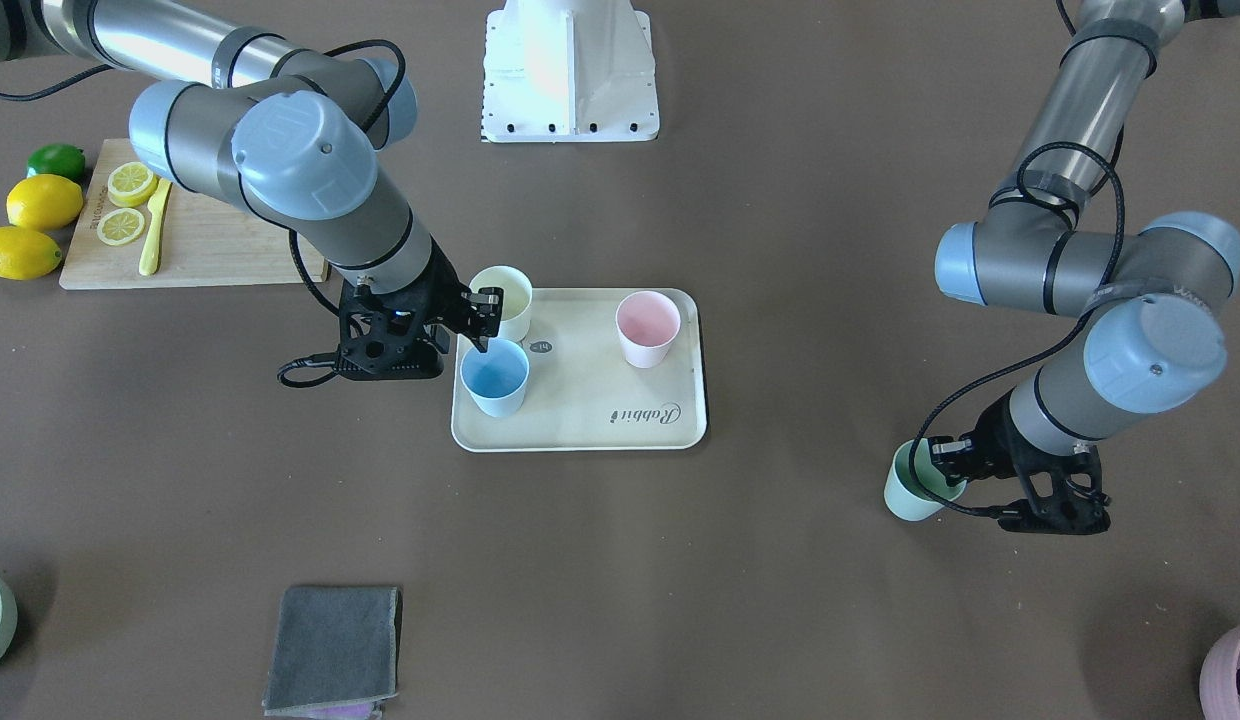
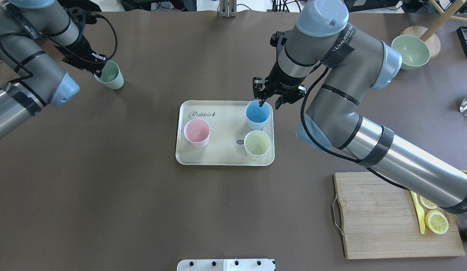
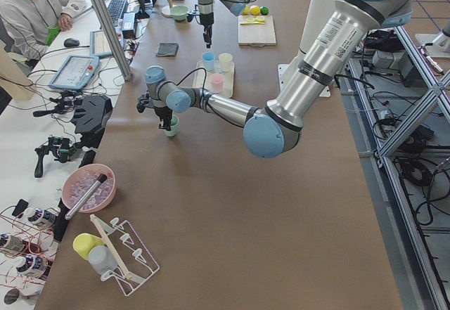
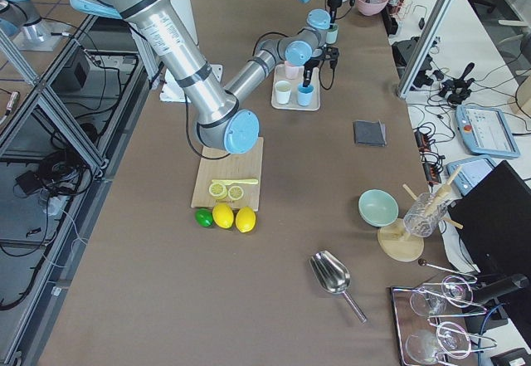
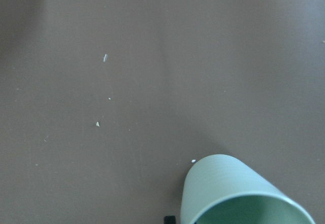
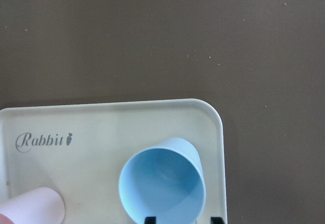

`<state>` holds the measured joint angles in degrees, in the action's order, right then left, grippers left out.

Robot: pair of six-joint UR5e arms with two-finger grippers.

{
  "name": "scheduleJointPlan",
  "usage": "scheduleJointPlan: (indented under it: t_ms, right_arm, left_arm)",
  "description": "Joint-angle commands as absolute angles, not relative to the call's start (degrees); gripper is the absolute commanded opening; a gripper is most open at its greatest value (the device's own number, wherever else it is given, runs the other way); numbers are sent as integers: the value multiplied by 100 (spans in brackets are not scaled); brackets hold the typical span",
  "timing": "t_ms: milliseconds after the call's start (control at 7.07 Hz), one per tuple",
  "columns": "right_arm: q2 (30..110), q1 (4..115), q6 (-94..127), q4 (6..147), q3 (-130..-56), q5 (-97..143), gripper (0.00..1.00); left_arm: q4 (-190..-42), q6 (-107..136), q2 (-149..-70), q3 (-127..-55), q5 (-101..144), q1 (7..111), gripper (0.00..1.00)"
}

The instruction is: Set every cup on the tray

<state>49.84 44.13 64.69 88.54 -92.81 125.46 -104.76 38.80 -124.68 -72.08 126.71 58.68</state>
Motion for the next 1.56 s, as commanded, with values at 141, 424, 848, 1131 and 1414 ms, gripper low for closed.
scheduleJointPlan:
  t_ms: [141, 424, 848, 1131, 1414]
  right_arm:
    - [5176, 4754, 5891, 9290, -9580, 12577, 100]
    - [5482, 5008, 5435, 9290, -9589, 12577, 100]
    - [6220, 5570, 4371, 9281, -9738, 12708, 100]
    - [6853, 5834, 4001, 9281, -10097, 12727, 100]
    - [7249, 6081, 3640, 9281, -10256, 12788, 100]
  left_arm:
    - [-10459, 5241, -12928, -7583, 12779, 5461, 0]
    - [-10424, 6385, -13156, -7944, 12683, 4880, 0]
    - [-10424, 6872, -13333, -7972, 12059, 4141, 0]
    - [-10424, 6926, -13359, -7989, 12015, 4069, 99]
    - [-10189, 6786, -13211, -8286, 12093, 4418, 98]
